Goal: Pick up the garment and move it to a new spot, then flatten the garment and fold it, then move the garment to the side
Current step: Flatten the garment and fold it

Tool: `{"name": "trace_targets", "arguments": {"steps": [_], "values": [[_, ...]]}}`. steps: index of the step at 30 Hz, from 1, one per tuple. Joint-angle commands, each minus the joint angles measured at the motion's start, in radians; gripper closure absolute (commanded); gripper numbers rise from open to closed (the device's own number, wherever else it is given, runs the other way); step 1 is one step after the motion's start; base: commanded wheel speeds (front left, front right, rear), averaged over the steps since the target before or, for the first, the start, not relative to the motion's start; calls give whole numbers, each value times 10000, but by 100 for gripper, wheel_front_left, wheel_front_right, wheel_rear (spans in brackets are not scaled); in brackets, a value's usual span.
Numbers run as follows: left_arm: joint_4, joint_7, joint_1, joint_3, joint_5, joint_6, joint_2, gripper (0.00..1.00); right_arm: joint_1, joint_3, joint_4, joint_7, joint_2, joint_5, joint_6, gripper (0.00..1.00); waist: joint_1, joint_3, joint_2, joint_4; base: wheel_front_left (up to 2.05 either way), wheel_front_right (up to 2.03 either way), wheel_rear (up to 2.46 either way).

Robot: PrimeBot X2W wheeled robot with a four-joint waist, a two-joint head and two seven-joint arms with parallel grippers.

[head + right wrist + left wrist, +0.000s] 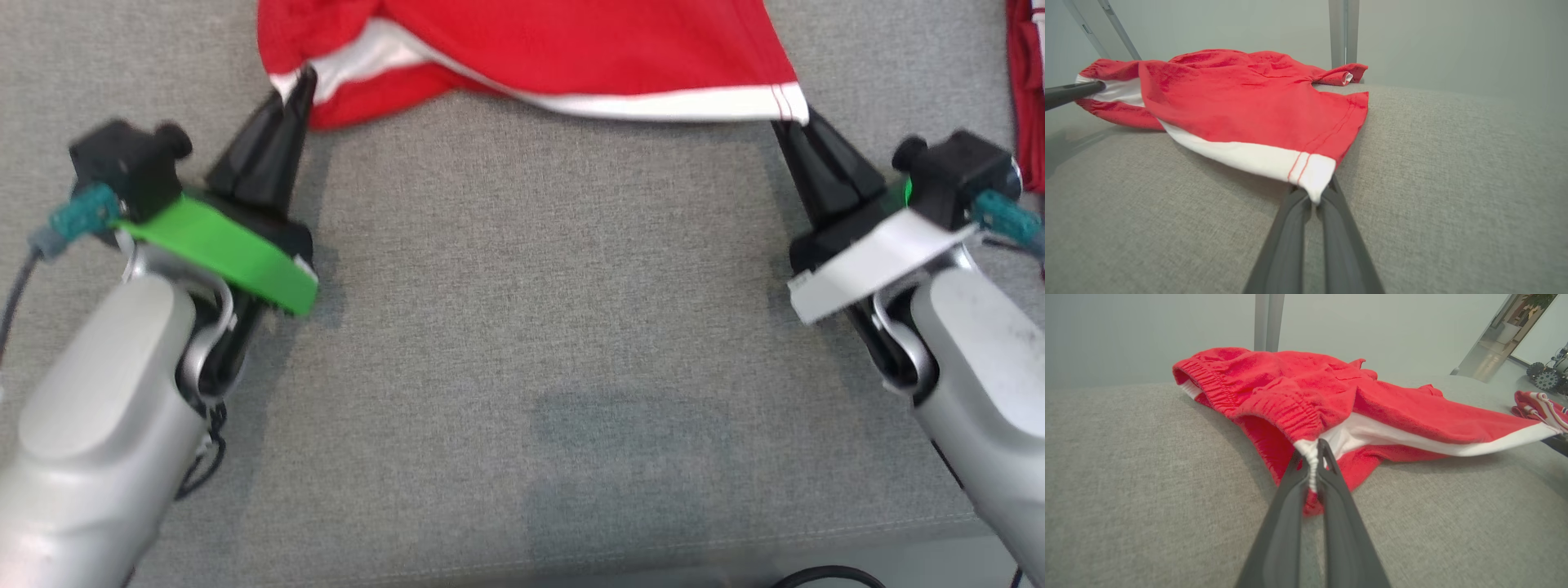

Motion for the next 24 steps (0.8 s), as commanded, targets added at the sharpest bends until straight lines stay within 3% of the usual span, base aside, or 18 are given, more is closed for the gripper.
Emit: {"name": "trace_targets", "arguments": {"steps": [1, 12, 17, 24], "values": [[-323, -43, 992, 233, -6, -27, -32, 100, 862, -233, -297, -22, -140, 141, -12, 100, 1, -1409, 0, 178, 0, 0, 0], [-1557, -37, 6296, 787, 502, -28, -670, 100, 5565, -1075, -1634, -23, -883, 60, -12, 100, 1, -3126, 0, 450, 0, 0, 0], [-1809, -35, 7800, 1316, 433, -27, -1162, 100, 7503, -1253, -1848, -24, -1115, 283, -14, 100, 1, -3655, 0, 678, 0, 0, 0], [-2473, 37, 9051, 1131, -198, -28, -1371, 100, 8808, -1326, -2218, 162, -1569, 838, -14, 100, 1, -3983, 0, 828, 0, 0, 0]]}}
